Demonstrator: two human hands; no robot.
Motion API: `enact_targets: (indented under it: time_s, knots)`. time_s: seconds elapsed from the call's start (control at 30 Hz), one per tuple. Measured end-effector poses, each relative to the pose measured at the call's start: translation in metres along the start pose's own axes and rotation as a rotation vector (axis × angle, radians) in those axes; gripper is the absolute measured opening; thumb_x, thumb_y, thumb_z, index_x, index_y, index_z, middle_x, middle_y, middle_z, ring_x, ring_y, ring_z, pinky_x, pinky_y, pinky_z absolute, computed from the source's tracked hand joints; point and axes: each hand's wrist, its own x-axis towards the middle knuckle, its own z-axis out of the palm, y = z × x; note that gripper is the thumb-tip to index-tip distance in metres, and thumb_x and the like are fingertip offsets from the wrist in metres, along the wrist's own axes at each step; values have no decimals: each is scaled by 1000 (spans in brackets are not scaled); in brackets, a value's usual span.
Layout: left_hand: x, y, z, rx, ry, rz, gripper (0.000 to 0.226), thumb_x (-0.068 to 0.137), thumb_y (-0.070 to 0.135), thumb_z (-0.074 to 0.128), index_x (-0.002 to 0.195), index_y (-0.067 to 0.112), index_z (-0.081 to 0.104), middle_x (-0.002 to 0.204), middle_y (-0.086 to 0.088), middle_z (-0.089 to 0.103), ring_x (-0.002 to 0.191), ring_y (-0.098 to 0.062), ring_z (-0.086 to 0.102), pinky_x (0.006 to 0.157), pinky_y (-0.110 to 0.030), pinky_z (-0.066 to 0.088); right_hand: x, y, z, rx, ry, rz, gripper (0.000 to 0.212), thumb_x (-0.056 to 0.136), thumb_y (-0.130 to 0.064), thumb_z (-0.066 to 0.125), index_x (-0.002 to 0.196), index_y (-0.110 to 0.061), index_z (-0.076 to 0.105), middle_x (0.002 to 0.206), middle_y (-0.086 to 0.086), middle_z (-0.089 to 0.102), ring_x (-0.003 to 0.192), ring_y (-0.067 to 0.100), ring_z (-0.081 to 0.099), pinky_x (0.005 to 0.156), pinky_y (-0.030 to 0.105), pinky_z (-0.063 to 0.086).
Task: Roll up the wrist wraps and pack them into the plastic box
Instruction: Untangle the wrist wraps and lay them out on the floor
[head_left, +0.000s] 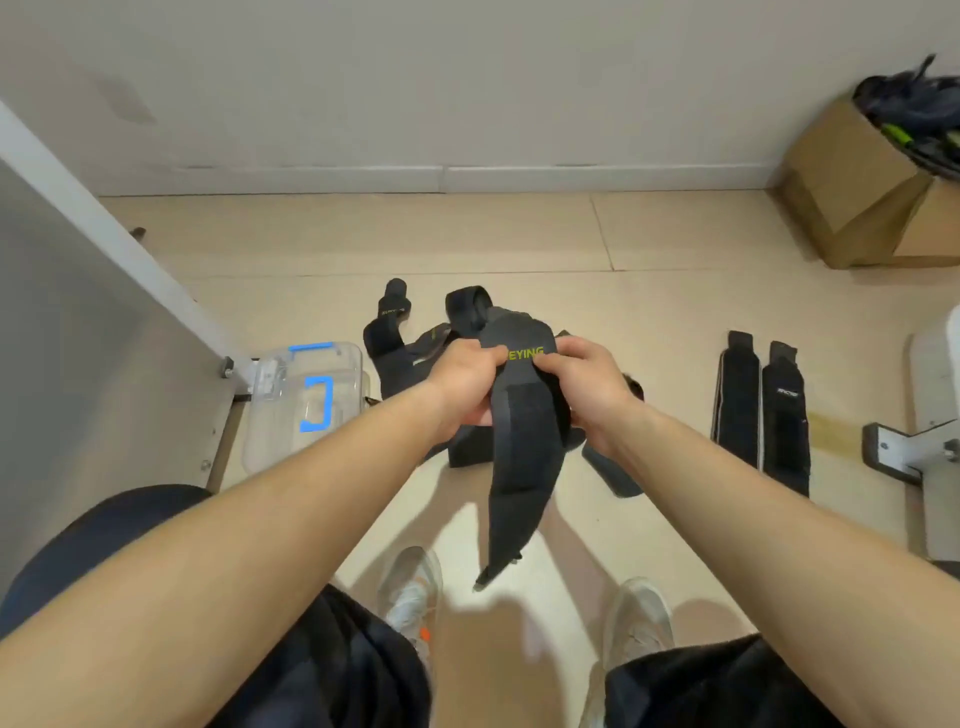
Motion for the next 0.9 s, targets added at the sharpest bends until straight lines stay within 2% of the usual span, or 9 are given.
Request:
enact_targets:
  time_s: [0.17, 0.27, 0.4, 0.47, 0.53, 0.6, 0.67, 0.8, 0.9]
  knots:
    - [13, -68, -10, 14, 126, -94, 15, 104, 28, 52, 106, 13, 53, 99, -13, 66, 79, -26, 61, 55, -26, 46, 2, 55, 30, -22, -28, 78, 7, 95, -14, 63, 90, -10, 64, 83, 9, 69, 77, 22, 66, 65, 29, 49]
    - [21, -82, -20, -12, 81, -117, 22, 103, 27, 56, 116, 13, 67, 107, -10, 75, 86, -25, 69, 63, -30, 56, 10, 72, 39, -1, -75, 90, 13, 97, -21, 68, 109, -16, 70, 99, 3, 78, 92, 21, 75, 79, 36, 60]
    - [52, -70, -41, 9, 120, -104, 20, 103, 31, 56, 93, 15, 64, 83, -6, 65, 67, -21, 59, 55, -24, 46, 36, 72, 50, 57, -51, 88, 24, 100, -23, 65, 123, -21, 67, 107, 3, 76, 99, 24, 73, 87, 45, 61]
    - [81, -63, -57, 34, 185, -110, 18, 102, 24, 52, 88, 16, 60, 84, -9, 57, 66, -22, 50, 56, -28, 40, 57, 68, 57, 87, -47, 75, 20, 101, -22, 64, 120, -23, 68, 109, 2, 76, 102, 23, 72, 88, 44, 60]
    - [117, -60, -77, 159, 290, -68, 17, 100, 15, 51, 87, 15, 62, 88, -11, 62, 72, -26, 55, 63, -33, 49, 84, 65, 63, 116, -42, 65, 15, 101, -19, 63, 113, -24, 70, 107, 1, 77, 102, 21, 73, 91, 45, 60]
    - [154, -57, -95, 364, 392, -22, 20, 100, 17, 49, 95, 15, 69, 105, -11, 72, 97, -32, 66, 91, -42, 57, 113, 64, 69, 125, -26, 70, 14, 101, -17, 63, 110, -24, 70, 106, 0, 77, 101, 20, 74, 93, 45, 59]
    - [190, -51, -109, 509, 461, 0, 27, 102, 19, 47, 116, 14, 70, 123, -11, 69, 118, -33, 61, 104, -40, 49, 145, 67, 75, 130, -7, 74, 16, 100, -16, 64, 115, -20, 70, 107, 2, 77, 101, 21, 74, 95, 45, 59]
    - [271, -37, -136, 684, 525, 29, 33, 100, 15, 49, 131, 9, 56, 133, -14, 61, 124, -34, 55, 103, -37, 46, 200, 81, 82, 135, 42, 147, 21, 97, -21, 68, 118, -23, 70, 112, 2, 75, 108, 26, 69, 99, 49, 55]
    - [329, -29, -155, 718, 567, -26, 41, 100, 22, 49, 138, 6, 48, 139, -17, 55, 127, -37, 53, 103, -40, 44, 226, 92, 82, 194, 36, 186, 12, 96, -17, 67, 105, -23, 73, 103, 3, 77, 105, 28, 71, 86, 44, 58]
